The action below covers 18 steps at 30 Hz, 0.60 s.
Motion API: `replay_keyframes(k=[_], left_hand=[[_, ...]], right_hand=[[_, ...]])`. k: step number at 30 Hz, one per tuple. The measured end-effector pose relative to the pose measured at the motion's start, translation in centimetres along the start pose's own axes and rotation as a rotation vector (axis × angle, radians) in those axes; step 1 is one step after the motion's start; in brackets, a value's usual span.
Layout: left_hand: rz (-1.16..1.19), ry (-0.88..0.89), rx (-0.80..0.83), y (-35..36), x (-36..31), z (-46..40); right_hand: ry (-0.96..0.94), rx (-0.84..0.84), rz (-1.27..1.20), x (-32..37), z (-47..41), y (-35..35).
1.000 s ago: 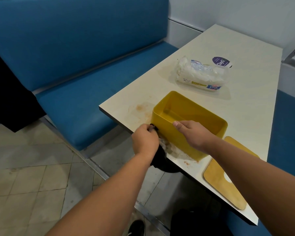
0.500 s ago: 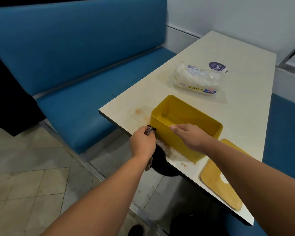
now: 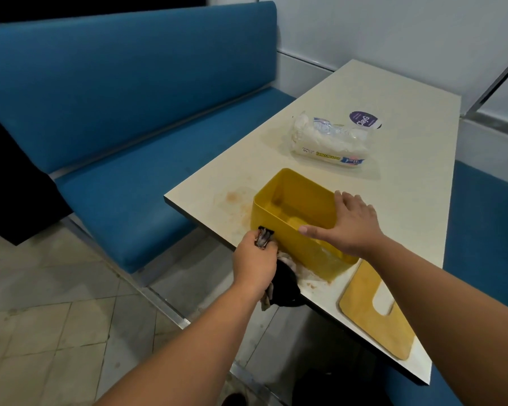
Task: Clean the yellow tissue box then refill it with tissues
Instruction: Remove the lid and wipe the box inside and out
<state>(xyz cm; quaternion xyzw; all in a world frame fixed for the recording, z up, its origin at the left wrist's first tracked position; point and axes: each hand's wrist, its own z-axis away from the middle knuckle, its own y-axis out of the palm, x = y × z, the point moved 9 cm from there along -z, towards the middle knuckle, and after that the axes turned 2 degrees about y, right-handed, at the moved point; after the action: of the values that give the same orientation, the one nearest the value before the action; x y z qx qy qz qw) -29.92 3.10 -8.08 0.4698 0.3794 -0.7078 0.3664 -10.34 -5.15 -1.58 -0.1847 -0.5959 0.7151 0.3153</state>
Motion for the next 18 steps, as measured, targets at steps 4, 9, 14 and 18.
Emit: replay_keyframes(k=[4, 9, 14, 18], left_hand=[[-0.037, -0.011, -0.010, 1.6, 0.2, 1.2], [-0.085, 0.026, 0.036, 3.1, 0.3, 2.4], [-0.145, 0.034, 0.032, 3.2, -0.2, 1.8], [-0.092, 0.082, 0.000, 3.0, -0.2, 2.3]], right_hand=[[0.019, 0.020, 0.017, 0.0, 0.2, 0.1], [0.048, 0.062, -0.011, 0.2, 0.1, 0.0], [0.053, 0.075, -0.014, 0.3, 0.3, -0.2], [0.058, 0.081, -0.001, 0.4, 0.2, -0.1]])
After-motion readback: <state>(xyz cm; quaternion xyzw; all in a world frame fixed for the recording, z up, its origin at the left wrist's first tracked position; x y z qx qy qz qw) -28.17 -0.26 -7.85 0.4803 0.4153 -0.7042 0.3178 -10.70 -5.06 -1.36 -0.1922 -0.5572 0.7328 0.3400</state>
